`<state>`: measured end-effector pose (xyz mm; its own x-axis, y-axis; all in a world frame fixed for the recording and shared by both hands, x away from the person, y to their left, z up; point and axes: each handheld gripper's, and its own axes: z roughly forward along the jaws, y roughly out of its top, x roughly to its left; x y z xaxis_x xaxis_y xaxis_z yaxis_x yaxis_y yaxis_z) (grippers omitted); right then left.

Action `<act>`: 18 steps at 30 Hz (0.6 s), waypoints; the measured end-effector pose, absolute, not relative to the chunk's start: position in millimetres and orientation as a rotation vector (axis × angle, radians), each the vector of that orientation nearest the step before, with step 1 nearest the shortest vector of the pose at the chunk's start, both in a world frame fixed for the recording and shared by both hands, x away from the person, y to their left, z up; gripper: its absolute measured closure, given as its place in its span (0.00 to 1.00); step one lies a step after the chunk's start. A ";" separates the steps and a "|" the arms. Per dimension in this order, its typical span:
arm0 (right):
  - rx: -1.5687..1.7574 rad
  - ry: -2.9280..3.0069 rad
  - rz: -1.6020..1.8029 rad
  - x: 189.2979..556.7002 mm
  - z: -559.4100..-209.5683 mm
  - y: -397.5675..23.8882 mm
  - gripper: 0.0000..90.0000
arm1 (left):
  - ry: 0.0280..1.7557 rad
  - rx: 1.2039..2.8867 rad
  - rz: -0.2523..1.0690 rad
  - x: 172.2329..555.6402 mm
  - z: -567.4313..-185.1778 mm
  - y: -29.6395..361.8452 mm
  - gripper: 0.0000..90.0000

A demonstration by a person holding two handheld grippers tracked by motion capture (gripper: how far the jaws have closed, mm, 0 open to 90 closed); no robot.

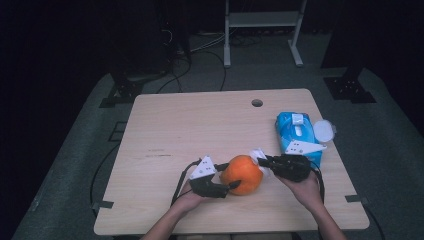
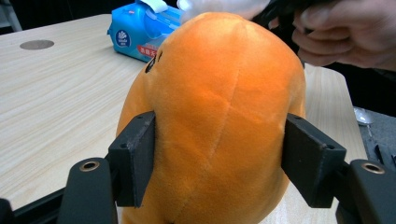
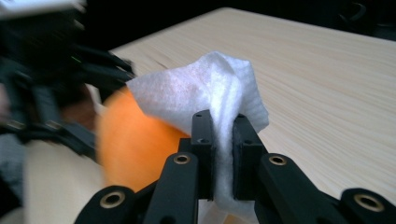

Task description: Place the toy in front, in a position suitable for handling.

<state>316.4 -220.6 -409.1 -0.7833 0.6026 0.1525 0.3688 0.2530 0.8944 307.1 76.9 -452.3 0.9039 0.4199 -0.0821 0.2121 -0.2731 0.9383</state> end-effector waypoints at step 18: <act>0.699 2.340 1.577 296.2 -390.7 -185.0 0.90 | 0.462 1.861 0.265 307.9 -449.4 72.4 0.17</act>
